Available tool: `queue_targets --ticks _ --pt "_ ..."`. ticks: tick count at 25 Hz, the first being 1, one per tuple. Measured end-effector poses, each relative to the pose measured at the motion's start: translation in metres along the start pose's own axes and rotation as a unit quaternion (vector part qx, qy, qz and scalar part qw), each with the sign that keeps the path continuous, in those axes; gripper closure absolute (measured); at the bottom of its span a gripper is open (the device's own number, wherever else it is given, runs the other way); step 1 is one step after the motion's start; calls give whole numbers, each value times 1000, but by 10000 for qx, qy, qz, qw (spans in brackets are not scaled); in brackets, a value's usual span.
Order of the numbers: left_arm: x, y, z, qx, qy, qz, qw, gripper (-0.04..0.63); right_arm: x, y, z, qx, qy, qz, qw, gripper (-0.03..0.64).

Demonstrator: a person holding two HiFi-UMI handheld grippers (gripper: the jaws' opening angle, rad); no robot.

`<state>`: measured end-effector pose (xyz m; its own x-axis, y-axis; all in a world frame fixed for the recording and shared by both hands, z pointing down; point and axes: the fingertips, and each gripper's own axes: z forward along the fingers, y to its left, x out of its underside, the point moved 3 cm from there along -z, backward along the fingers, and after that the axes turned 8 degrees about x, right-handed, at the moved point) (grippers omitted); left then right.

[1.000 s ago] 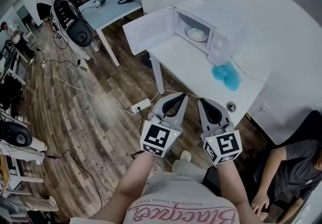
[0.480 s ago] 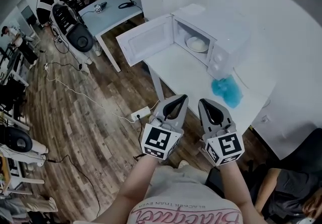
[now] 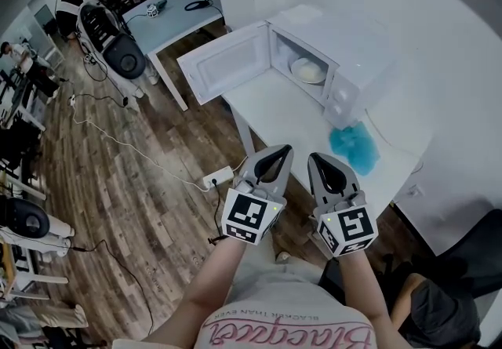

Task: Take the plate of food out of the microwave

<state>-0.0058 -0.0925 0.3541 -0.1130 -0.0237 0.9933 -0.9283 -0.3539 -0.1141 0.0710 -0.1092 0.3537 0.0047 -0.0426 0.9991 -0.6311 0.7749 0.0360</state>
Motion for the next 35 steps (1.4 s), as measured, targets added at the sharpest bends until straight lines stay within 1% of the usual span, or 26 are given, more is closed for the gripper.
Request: queue_targets --ticks 4,8,12,16,21,25,28,32,34,35 --pt "7 12 15 75 28 -34 10000 591 6 -9 16 92 31 44 9999 607" --pt "14 34 37 190 59 -40 9998 591 13 -22 41 226 66 81 9997 606" --pt "22 61 58 355 66 -155 9992 591 19 -35 71 416 104 116 9990 607" --pt "30 89 82 609 40 -340 9976 591 23 -45 104 607 137 160 9979 607" --pt "36 127 111 829 143 -394 9957 590 24 -54 143 754 203 109 9969 606" --pt "45 151 132 1034 255 -405 9935 589 31 -61 170 902 290 117 9954 606" --pt "53 163 146 1246 286 -489 9906 589 37 -66 187 1024 357 135 9940 606" --pt "66 180 161 1404 487 -531 9875 589 43 -68 205 1202 464 155 9915 606" --pt "70 188 170 1494 513 -600 9856 585 46 -71 212 1318 536 173 9897 606" --pt "72 191 174 1539 523 -633 9847 572 49 -73 215 1378 572 184 9886 606"
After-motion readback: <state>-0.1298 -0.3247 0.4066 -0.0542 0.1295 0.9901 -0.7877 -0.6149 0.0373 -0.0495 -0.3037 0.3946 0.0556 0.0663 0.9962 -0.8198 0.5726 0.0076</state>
